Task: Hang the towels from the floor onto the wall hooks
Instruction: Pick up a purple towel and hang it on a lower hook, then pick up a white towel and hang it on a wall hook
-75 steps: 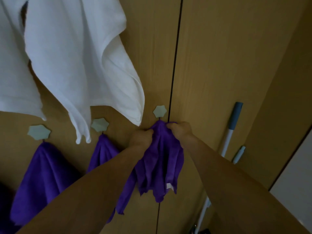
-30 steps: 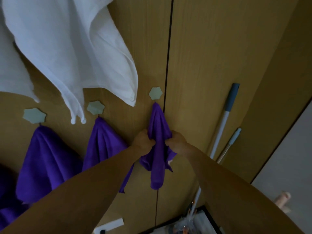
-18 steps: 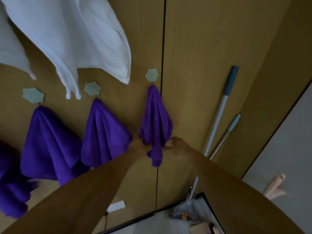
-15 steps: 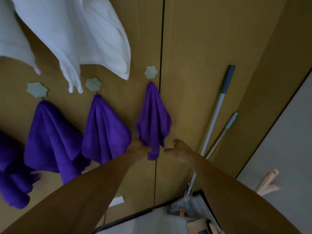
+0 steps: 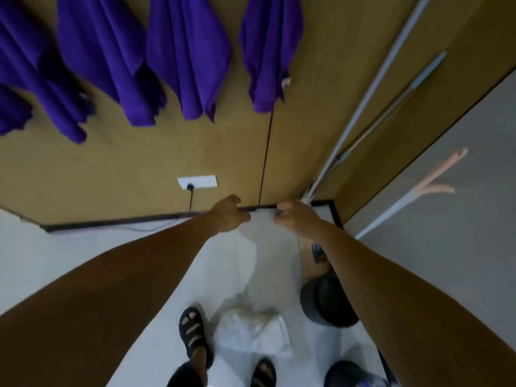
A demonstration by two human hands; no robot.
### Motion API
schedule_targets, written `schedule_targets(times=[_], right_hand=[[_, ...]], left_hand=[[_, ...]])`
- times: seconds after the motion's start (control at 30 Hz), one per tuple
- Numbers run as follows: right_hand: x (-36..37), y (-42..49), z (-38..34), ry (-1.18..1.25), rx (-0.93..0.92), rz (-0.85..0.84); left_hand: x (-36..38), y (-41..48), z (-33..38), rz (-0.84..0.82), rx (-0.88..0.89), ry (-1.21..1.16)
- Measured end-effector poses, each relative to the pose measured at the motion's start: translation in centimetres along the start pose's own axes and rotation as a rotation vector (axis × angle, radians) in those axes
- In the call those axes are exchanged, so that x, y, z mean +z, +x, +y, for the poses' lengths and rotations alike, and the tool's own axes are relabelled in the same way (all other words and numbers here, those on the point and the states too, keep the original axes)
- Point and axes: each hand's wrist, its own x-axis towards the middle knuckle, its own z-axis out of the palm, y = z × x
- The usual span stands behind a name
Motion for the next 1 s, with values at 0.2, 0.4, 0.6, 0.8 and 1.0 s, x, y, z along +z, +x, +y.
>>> schedule_targets(times=[0.2, 0.4, 0.6, 0.8, 1.0], right_hand=[[13.1, 3.1, 9.7, -0.001, 0.141, -0.114], [29.8, 8.3, 23.8, 0.017, 0.316, -0.212], [42.6, 12.2, 38.5, 0.091, 0.624, -0.187], [49.8, 15.1, 46.5, 0.145, 0.737, -0.030], [49.7, 15.2, 43.7, 0.140, 0.729, 0.083]], left_hand=[[10.3, 1.8, -12.0, -0.143, -0.108, 0.120], [22.3, 7.9, -28.2, -0.205, -0.188, 0.232], [34.8, 14.0, -41.0, -0.234, -0.242, 0.187], [41.3, 17.4, -47.2, -0.198, -0.226, 0.135], [40.4, 17.5, -46.7, -0.298, -0.218, 0.194]])
